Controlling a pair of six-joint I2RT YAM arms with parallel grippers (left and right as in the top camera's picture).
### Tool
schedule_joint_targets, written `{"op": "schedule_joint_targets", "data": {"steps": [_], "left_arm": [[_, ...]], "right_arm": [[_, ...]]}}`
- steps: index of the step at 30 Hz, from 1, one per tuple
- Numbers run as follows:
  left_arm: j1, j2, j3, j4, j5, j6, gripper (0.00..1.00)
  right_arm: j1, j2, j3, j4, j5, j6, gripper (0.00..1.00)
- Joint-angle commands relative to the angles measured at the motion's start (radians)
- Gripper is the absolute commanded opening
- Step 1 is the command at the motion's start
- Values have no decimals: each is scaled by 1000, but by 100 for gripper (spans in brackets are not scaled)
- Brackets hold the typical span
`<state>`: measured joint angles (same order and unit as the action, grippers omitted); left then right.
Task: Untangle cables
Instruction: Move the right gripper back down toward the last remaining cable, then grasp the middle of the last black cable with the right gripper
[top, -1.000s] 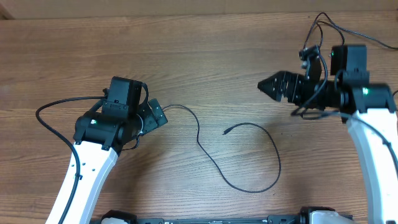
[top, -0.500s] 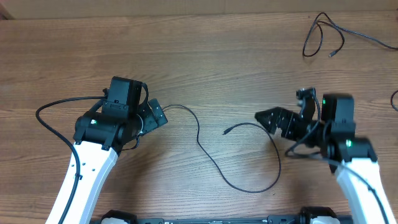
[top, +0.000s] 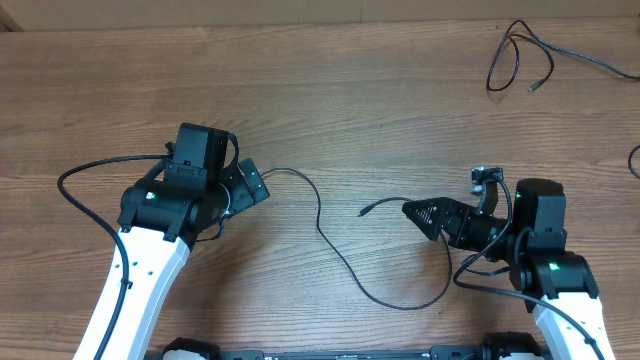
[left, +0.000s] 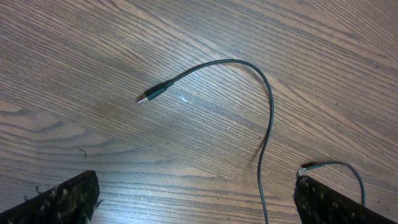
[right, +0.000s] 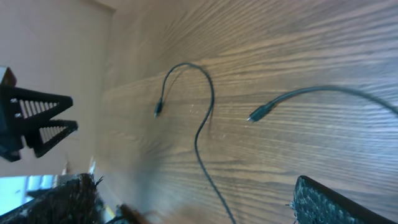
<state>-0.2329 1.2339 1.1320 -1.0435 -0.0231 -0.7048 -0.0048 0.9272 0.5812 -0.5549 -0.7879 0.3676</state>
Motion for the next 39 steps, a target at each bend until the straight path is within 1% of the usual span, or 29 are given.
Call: {"op": "schedule_joint_targets", "data": {"steps": [1,8,12,15,18,19,21,23,29,33,37,39], "left_arm": [[3,-17,-3,1,-10,-14,100],[3,-17,-3,1,-10,-14,100],[3,-17,-3,1,-10,-14,100],[3,-17,-3,1,-10,-14,99],[3,-17,-3,1,-10,-14,99],[3,-17,-3,1,-10,-14,100],[3,-17,-3,1,-10,-14,99],[3,-17,-3,1,-10,-14,100],[3,-17,-3,2,-10,-14,99],[3,-17,-3,31,-11,-13,100],[3,-17,-3,21,-11,-12,100],[3,-17,-3,11,-10,4,99]], "right_arm": [[6,36,-5,13,-64,7,100],[23,101,-5,16,-127,7,100],[96,114,-5,20,-126,6,100],[172,114,-5,54,-121,7,100],[240,114,-5,108,-70,8,100],[260,114,-5,122,-36,29,100],[294,114,-5,140,55,123,100],[320,114,-5,146,116,168,100],[386,114,-5,149,140,168,100],[431,119,-5,154,150,167,100],[463,120,-5,154,223,167,100],[484,121,-5,154,293,167,100]]}}
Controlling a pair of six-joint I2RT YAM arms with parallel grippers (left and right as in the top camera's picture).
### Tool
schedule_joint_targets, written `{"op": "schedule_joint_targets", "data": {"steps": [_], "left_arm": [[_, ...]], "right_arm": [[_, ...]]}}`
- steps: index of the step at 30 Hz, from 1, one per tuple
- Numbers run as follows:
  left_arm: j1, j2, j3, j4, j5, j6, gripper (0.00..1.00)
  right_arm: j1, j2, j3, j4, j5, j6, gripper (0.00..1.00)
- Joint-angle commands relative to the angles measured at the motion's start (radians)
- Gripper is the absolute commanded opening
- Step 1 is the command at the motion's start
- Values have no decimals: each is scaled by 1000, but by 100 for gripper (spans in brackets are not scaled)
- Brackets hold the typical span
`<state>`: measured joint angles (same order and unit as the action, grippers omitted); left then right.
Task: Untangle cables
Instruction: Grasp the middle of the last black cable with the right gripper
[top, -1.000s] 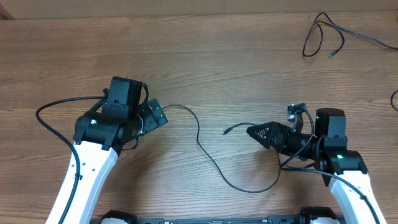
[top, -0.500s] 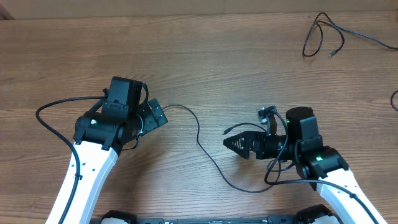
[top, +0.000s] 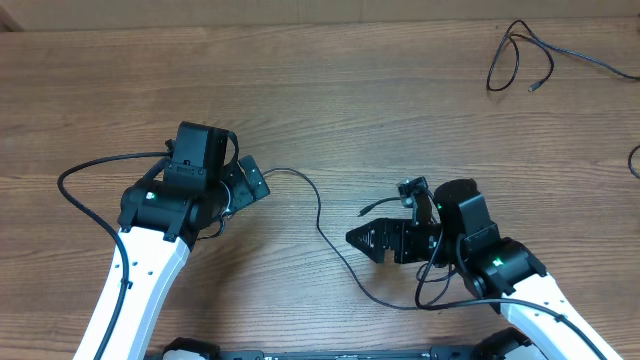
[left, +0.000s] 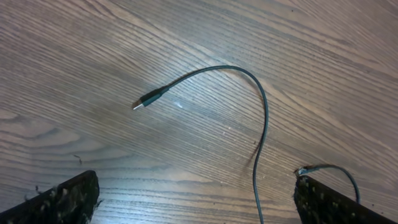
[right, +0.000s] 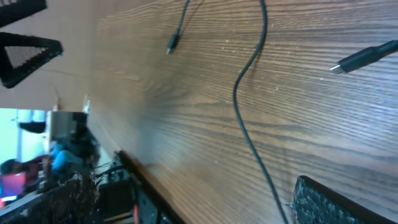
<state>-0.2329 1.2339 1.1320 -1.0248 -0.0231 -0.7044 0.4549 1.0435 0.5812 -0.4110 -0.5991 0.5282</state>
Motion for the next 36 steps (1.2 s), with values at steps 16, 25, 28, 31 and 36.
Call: {"op": "schedule_joint_targets", "data": {"steps": [16,25,28,31,36], "left_arm": [[4,-17,-3,-42,-74,2,100],[4,-17,-3,-55,-73,1,100],[4,-17,-3,-55,-73,1,99],[4,-17,-3,-55,-74,1,100],[4,-17,-3,-55,-74,1,100]], "right_arm": [[372,280,-5,214,503,-191,93],[440,414,23,235,591,-222,59],[440,418,23,254,599,-222,47],[440,442,23,273,599,-223,48],[440,480,23,291,599,-222,45]]}}
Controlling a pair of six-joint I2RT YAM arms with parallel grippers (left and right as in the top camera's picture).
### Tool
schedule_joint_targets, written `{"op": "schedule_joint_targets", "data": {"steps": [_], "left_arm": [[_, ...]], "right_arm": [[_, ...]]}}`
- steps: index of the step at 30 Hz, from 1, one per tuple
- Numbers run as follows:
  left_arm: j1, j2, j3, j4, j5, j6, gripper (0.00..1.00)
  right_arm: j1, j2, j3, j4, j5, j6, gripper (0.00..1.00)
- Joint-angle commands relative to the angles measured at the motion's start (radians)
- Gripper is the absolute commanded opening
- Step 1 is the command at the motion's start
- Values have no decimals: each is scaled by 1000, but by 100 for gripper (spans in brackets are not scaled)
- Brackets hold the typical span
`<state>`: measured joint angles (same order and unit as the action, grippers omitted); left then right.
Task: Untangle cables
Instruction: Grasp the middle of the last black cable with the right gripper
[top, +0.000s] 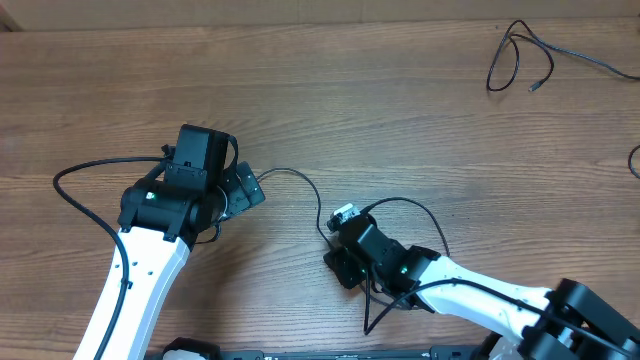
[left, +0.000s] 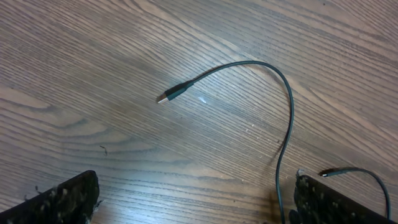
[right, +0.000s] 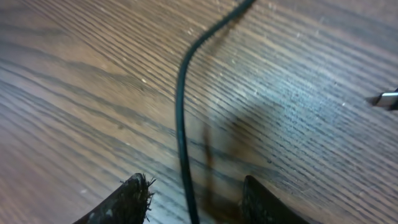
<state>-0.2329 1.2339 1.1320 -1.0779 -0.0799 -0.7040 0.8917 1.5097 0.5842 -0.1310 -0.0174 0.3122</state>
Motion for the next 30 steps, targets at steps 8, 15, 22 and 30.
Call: {"op": "schedule_joint_targets", "data": {"steps": [8,15,22,30], "left_arm": [[4,-17,-3,7,-16,1,99],[4,-17,-3,7,-16,1,99],[4,-17,-3,7,-16,1,100],[4,-17,-3,7,-16,1,99]], "right_arm": [[3,56,20,67,16,15,29],[3,56,20,86,14,32,4],[3,56,20,121,-32,32,4],[-30,56,20,149,-56,112,4]]}}
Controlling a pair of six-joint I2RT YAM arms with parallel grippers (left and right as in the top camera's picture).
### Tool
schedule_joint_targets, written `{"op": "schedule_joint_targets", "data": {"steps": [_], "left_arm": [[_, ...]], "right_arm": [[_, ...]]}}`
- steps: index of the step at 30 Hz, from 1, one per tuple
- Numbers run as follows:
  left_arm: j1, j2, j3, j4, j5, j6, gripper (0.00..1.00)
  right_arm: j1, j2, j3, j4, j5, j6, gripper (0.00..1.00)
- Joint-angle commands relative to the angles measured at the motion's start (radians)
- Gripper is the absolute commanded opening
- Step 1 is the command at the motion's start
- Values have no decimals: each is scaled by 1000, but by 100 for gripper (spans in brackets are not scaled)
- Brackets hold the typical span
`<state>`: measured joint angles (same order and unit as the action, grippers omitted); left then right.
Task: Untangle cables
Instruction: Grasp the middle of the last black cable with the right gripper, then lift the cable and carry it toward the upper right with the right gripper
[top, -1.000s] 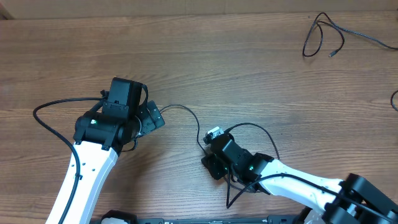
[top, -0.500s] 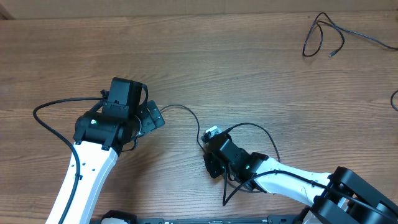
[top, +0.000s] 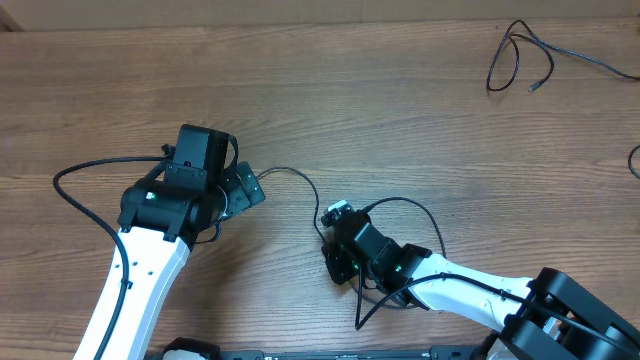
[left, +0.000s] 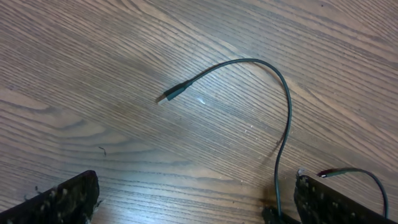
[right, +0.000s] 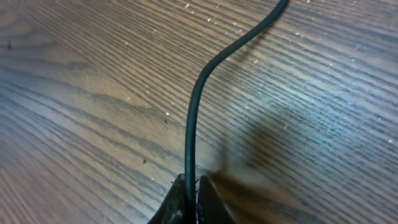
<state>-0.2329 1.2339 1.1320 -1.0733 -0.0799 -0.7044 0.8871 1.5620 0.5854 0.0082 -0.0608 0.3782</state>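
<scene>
A thin black cable (top: 312, 197) lies on the wooden table. Its USB plug (left: 171, 94) rests on bare wood ahead of my left gripper (left: 196, 194), which is open and holds nothing. From the plug the cable arcs right, then runs down to my right gripper (right: 193, 188), which is shut on it low over the table. In the overhead view the right gripper (top: 336, 262) sits at the bottom middle. The rest of the cable loops (top: 432, 222) over the right arm. Its other plug end (left: 328, 173) shows by the left gripper's right finger.
A second dark cable (top: 518, 55) lies coiled at the table's far right corner. Another bit of cable (top: 634, 160) pokes in at the right edge. The table's front edge runs just below both arms.
My right gripper's fingers stood apart on either side of the cable; now they are shut on it. The left gripper and the USB plug have stayed put.
My right gripper was open at the right of the table, away from the cable. Then it was nearer the middle, open over the cable. A second ago it straddled the cable low by the bend, and now it pinches it. The left gripper has stayed open throughout.
</scene>
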Motion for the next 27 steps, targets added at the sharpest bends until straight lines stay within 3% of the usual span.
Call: {"op": "schedule_joint_targets", "data": {"steps": [1,11,20,24,27], "left_arm": [[4,-17,-3,3,-16,1,100],[4,-17,-3,3,-16,1,100],[4,-17,-3,3,-16,1,99],[4,-17,-3,3,-16,1,100],[4,-17,-3,3,-16,1,100]], "right_arm": [[-40,3,19,10,-11,44,4],[-282,-127,105,-61,-117,13,4],[-464,-233,408,-145,-143,-183,4],[-500,-230,537,-65,-142,-350,4],[-536,-228,628,65,-118,-391,4]]}}
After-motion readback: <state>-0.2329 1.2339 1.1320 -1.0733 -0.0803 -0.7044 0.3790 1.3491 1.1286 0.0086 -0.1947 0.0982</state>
